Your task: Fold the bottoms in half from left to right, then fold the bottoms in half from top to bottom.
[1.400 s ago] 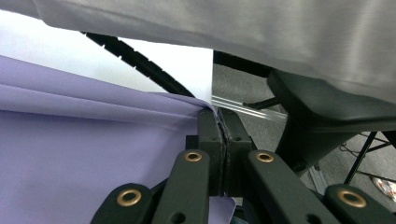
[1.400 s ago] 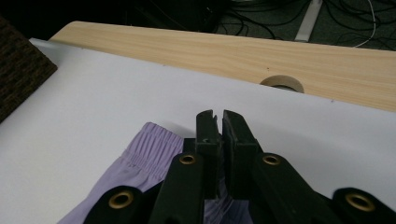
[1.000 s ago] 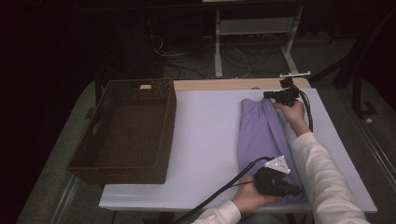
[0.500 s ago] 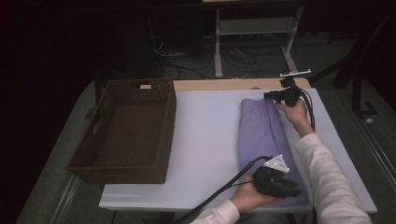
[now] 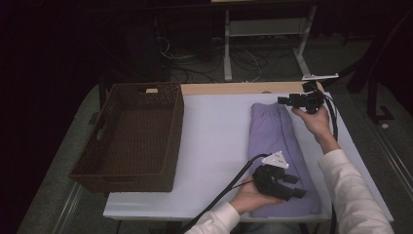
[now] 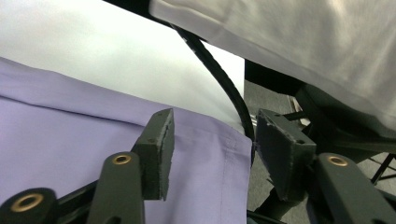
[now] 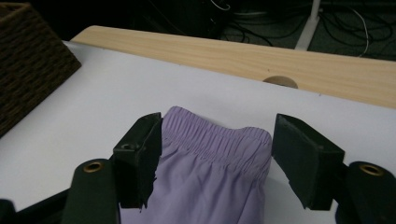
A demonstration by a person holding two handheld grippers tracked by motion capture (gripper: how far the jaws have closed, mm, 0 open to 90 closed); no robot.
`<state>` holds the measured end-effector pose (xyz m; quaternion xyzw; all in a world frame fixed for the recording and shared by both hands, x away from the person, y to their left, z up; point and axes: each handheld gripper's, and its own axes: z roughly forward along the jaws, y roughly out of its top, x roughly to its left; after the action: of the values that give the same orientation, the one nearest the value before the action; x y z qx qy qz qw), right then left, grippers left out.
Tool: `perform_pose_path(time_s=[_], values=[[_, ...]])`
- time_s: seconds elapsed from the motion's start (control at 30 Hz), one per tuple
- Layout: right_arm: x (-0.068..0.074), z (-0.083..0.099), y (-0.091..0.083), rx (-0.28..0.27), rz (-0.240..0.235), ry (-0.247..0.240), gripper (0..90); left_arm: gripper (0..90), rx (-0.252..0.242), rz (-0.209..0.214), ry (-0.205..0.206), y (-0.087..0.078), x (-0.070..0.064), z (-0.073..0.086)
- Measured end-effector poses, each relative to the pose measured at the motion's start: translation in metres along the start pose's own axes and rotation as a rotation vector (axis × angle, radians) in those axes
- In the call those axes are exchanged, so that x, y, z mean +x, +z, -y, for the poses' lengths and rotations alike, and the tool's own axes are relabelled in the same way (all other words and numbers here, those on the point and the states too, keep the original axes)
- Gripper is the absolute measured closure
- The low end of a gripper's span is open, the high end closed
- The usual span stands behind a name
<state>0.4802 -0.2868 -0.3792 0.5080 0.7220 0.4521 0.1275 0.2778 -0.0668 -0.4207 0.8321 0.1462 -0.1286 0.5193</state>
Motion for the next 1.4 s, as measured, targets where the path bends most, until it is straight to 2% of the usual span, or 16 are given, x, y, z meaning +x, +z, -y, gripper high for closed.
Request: perform_pose_path(time_s=[0.1, 0.27, 0.4, 0.57, 0.83, 0.97, 1.13, 1.4], values=[[0.003, -0.001, -0.009, -0.006, -0.007, -0.002, 29.3, 44.1, -0.004, 0.000, -0.016, -0.007, 0.003, -0.002], [0.008, 0.000, -0.023, -0.036, -0.021, -0.022, 28.2, 41.5, -0.040, 0.007, -0.068, -0.019, 0.013, -0.009], [0.011, 0.004, -0.030, -0.045, -0.039, -0.034, 26.6, 39.6, -0.064, -0.007, -0.089, -0.030, 0.019, -0.015], [0.013, 0.009, -0.037, -0.046, -0.054, -0.041, 23.9, 37.0, -0.073, -0.041, -0.088, -0.041, 0.024, -0.025], [0.010, 0.022, -0.039, -0.035, -0.059, -0.041, 20.1, 29.5, -0.072, -0.047, -0.073, -0.053, 0.033, -0.040], [0.006, 0.029, -0.037, -0.011, -0.056, -0.028, 19.8, 26.7, -0.058, -0.049, -0.080, -0.053, 0.041, -0.041], [0.003, 0.037, -0.036, -0.006, -0.054, -0.019, 19.7, 26.5, -0.068, -0.070, -0.094, -0.056, 0.050, -0.042], [0.002, 0.043, -0.033, 0.019, -0.068, -0.013, 19.0, 25.3, -0.073, -0.080, -0.080, -0.064, 0.059, -0.049]])
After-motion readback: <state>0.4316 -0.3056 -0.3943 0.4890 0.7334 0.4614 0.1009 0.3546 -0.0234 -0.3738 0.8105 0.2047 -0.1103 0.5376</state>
